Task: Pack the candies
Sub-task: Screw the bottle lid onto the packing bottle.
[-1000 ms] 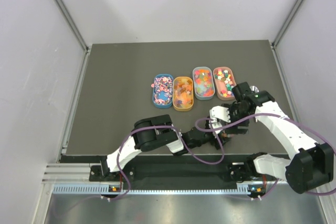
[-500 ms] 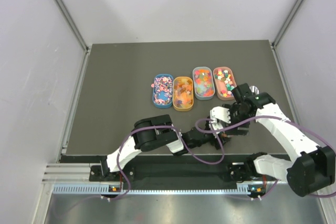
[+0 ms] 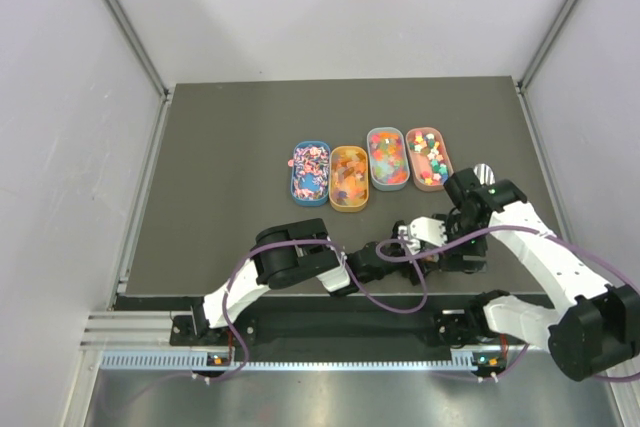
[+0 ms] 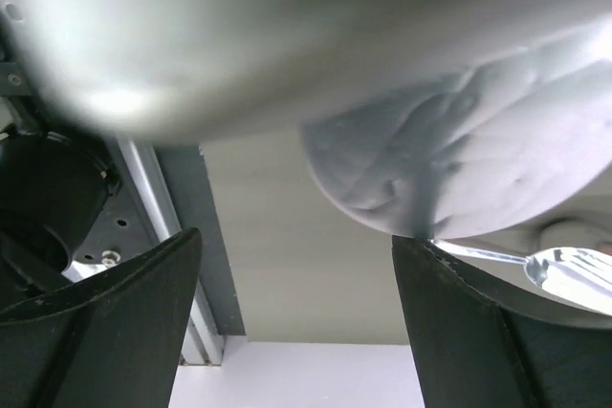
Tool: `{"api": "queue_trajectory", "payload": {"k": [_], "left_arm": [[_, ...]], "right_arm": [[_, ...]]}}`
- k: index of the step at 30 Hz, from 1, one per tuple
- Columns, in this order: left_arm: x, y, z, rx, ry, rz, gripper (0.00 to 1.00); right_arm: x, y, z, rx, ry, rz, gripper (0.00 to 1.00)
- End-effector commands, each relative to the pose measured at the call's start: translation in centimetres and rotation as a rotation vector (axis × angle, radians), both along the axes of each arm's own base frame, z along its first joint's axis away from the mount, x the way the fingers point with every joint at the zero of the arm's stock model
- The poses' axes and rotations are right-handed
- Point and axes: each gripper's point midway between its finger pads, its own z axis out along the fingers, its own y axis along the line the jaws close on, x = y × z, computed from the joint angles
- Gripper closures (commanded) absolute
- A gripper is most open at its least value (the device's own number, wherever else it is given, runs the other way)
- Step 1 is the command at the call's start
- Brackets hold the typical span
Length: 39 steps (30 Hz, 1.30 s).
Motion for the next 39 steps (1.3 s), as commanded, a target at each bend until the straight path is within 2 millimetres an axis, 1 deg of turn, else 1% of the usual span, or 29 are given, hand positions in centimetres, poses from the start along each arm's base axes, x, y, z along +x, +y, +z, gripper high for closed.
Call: {"api": "queue_trajectory", "payload": {"k": [1, 3, 4, 6, 7, 8, 10, 11, 13, 15, 16, 18, 19, 20, 22, 25, 27, 28, 29, 31, 34, 37, 39], "left_arm": [[-7.6, 23.8, -23.9, 1.021, 0.487, 0.158, 1.00], [-7.6, 23.7, -23.8, 1.019, 0.488, 0.154, 1.00], [-7.7, 23.8, -23.8, 1.019, 0.492, 0.154, 1.00], [-7.7, 23.8, -23.8, 1.020, 0.492, 0.152, 1.00], [-7.7, 23.8, -23.8, 1.019, 0.493, 0.153, 1.00], [-7.7, 23.9, -23.9, 1.022, 0.492, 0.153, 1.00], [-7.5, 23.7, -23.8, 1.020, 0.484, 0.153, 1.00], [-7.5, 23.7, -23.8, 1.021, 0.476, 0.152, 1.00], [-7.4, 23.7, -23.8, 1.019, 0.476, 0.155, 1.00], [-7.4, 23.7, -23.7, 1.016, 0.473, 0.154, 1.00], [-7.4, 23.7, -23.7, 1.019, 0.469, 0.152, 1.00], [-7.5, 23.7, -23.8, 1.021, 0.463, 0.148, 1.00], [-7.5, 23.6, -23.7, 1.020, 0.459, 0.144, 1.00], [-7.5, 23.6, -23.8, 1.022, 0.458, 0.144, 1.00], [-7.6, 23.6, -23.9, 1.026, 0.450, 0.143, 1.00], [-7.6, 23.6, -23.8, 1.028, 0.441, 0.139, 1.00], [-7.6, 23.7, -23.7, 1.030, 0.438, 0.135, 1.00], [-7.6, 23.7, -23.7, 1.030, 0.437, 0.136, 1.00], [-7.7, 23.7, -23.8, 1.032, 0.437, 0.132, 1.00], [-7.8, 23.7, -23.9, 1.037, 0.438, 0.130, 1.00], [-7.8, 23.8, -24.0, 1.040, 0.437, 0.133, 1.00], [-7.8, 23.8, -24.1, 1.044, 0.437, 0.134, 1.00], [-7.9, 23.8, -24.1, 1.046, 0.439, 0.133, 1.00]], "right_arm": [[-4.2, -1.7, 0.7, -0.077, 0.157, 0.045, 0.20], [-4.0, -2.3, 0.6, -0.109, 0.158, 0.051, 0.19], [-3.4, -2.4, 1.1, -0.095, 0.130, 0.040, 0.15], [-2.2, -2.2, 1.9, -0.054, 0.076, 0.084, 0.09], [-1.6, -2.4, 2.4, -0.040, 0.044, 0.073, 0.04], [-0.3, -2.2, 2.9, -0.023, -0.007, 0.112, 0.03], [1.0, -2.4, 2.8, -0.017, -0.046, 0.111, 0.00], [1.5, -2.6, 2.7, -0.023, -0.056, 0.134, 0.00], [2.7, -2.9, 2.4, -0.023, -0.060, 0.125, 0.00], [3.6, -2.9, 2.6, 0.013, -0.053, 0.124, 0.00], [4.5, -2.2, 3.2, 0.055, -0.053, 0.135, 0.00], [5.0, -2.0, 3.7, 0.095, -0.030, 0.142, 0.00], [5.5, -1.7, 3.4, 0.105, -0.009, 0.139, 0.00], [6.3, -1.5, 3.6, 0.118, -0.024, 0.136, 0.00], [7.3, -1.3, 3.1, 0.122, -0.015, 0.141, 0.00], [8.3, -0.9, 3.1, 0.140, -0.019, 0.170, 0.00], [7.6, -0.4, 3.1, 0.171, 0.025, 0.227, 0.00], [7.7, -0.2, 3.1, 0.185, 0.034, 0.259, 0.00], [7.1, 0.0, 3.0, 0.198, 0.061, 0.274, 0.00], [6.8, 0.6, 3.1, 0.235, 0.079, 0.302, 0.00], [6.7, 1.4, 3.6, 0.276, 0.061, 0.350, 0.00], [5.9, 1.4, 3.3, 0.264, 0.057, 0.417, 0.00], [5.5, 1.6, 3.2, 0.270, 0.060, 0.428, 0.00]]}}
